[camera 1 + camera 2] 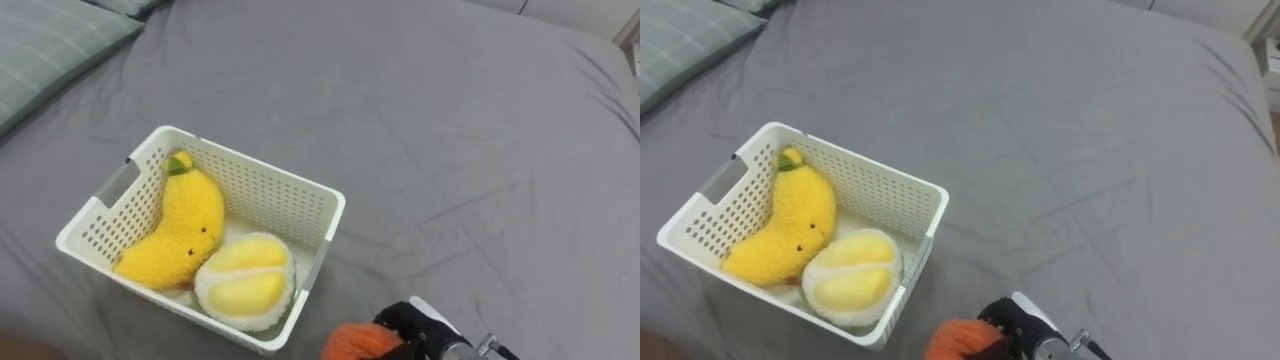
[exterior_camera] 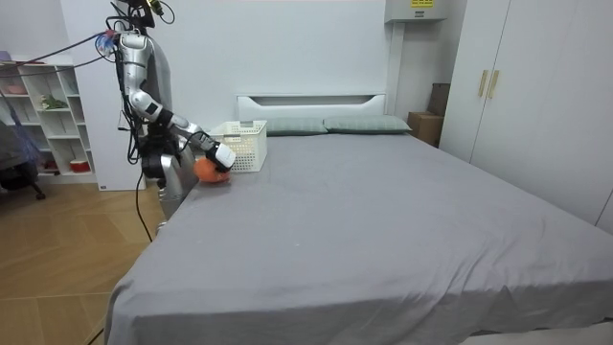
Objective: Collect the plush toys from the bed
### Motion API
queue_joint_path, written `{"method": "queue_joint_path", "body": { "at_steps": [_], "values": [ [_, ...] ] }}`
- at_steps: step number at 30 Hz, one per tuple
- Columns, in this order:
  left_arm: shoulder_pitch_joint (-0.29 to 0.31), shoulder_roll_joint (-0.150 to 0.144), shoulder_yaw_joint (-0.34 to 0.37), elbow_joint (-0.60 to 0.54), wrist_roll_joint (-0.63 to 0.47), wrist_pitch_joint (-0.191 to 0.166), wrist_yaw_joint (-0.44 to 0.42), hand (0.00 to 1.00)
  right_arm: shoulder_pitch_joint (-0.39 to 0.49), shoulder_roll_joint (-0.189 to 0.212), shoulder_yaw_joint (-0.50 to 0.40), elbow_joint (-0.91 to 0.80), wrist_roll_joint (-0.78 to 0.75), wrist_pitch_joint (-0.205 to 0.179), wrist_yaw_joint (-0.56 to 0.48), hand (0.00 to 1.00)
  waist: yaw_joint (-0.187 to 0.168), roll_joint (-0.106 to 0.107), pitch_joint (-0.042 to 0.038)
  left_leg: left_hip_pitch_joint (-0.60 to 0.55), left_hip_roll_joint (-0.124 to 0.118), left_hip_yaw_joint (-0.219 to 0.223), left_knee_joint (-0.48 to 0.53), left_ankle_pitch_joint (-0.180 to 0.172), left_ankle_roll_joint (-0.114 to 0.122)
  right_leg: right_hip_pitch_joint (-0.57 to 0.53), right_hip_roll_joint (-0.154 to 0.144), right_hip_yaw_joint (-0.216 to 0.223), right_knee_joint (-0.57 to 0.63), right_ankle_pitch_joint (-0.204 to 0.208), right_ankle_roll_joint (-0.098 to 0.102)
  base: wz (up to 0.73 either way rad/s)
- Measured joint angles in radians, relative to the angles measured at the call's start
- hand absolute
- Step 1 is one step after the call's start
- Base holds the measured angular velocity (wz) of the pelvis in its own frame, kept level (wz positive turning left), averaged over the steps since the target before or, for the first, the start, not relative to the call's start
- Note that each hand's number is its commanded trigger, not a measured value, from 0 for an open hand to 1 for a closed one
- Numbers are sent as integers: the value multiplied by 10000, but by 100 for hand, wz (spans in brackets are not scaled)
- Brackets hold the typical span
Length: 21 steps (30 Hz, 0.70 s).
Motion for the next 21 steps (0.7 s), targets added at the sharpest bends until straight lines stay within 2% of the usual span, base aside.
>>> {"method": "queue_joint_path", "body": {
  "at_steps": [2,10,13,17,21],
  "values": [
    [-15,-1,21,3,1,0,39,0,-12,1,-14,-92,-1,-5,-133,100,5,16,-28,17,-5,-9,13,0,0,36,-1,-2,-1,0,0,2],
    [20,6,191,-18,105,-2,205,0,-112,-69,-529,-127,45,8,-360,100,-85,44,-15,62,-27,-63,68,-4,3,157,-11,8,-5,-9,15,2],
    [147,13,311,-4,110,6,202,0,-111,-200,-795,-740,45,9,-375,100,-164,93,29,173,-23,-42,40,-7,6,262,-10,24,-5,-10,16,0],
    [90,4,618,15,110,16,138,0,-158,-243,-1271,-1874,184,-5,-655,100,-232,80,24,171,-20,-30,40,-7,5,256,-9,21,-8,-12,20,0],
    [33,-29,949,33,112,16,-53,0,-159,-418,-1364,-2538,278,-8,-820,100,-227,32,-6,164,-21,-29,40,-7,5,240,-10,22,-2,-12,20,0]
  ]
}}
